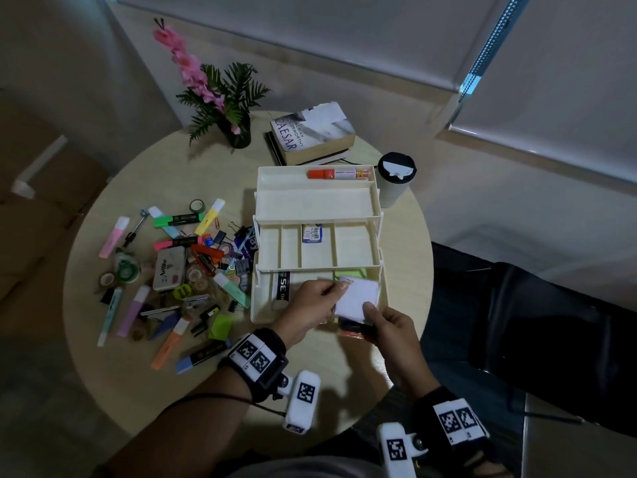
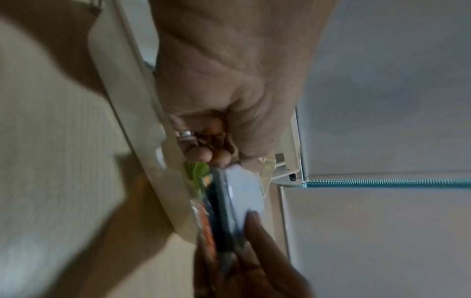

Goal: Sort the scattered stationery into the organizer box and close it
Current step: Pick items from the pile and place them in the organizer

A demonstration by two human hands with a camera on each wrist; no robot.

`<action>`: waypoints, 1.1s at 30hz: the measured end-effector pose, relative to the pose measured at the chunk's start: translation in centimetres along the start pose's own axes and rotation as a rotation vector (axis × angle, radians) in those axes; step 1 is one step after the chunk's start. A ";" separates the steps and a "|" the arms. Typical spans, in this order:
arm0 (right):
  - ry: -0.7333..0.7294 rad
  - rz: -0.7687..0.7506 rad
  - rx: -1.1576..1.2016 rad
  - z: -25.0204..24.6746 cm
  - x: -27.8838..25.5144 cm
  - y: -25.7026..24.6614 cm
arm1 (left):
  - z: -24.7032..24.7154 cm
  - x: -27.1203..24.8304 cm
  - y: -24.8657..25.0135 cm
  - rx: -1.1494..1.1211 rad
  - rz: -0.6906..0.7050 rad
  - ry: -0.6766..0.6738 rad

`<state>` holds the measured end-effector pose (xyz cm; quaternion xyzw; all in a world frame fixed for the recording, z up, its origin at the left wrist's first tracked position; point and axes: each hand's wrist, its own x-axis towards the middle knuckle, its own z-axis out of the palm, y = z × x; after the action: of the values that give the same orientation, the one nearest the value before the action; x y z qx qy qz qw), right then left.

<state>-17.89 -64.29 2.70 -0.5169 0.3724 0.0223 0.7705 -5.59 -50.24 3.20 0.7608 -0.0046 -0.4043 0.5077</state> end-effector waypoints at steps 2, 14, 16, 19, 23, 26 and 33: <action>0.053 0.015 -0.002 -0.2 0.4 0.1 | -0.8 0.7 0.5 0.178 0.036 -0.034; 0.100 0.152 -0.086 2.6 4.0 -2.9 | -3.8 2.9 0.4 1.049 0.363 -0.257; 0.115 0.158 -0.042 3.1 4.0 -3.4 | -3.9 2.5 0.5 1.103 0.366 -0.248; 0.157 0.126 0.036 3.9 4.3 -3.3 | -4.1 3.4 -0.4 1.105 0.344 -0.239; 0.225 0.096 0.083 4.4 4.5 -1.9 | -4.4 3.9 -0.8 1.104 0.303 -0.270; 0.188 0.108 -0.026 4.9 5.2 -1.2 | -4.3 4.1 -1.2 1.080 0.320 -0.235; 0.302 0.122 -0.244 5.0 8.9 -1.3 | -4.0 4.6 -1.6 1.050 0.352 -0.233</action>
<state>-8.13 -63.92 -0.70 -0.5804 0.5089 0.0359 0.6348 -0.65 -48.32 -0.26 0.8494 -0.3878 -0.3383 0.1172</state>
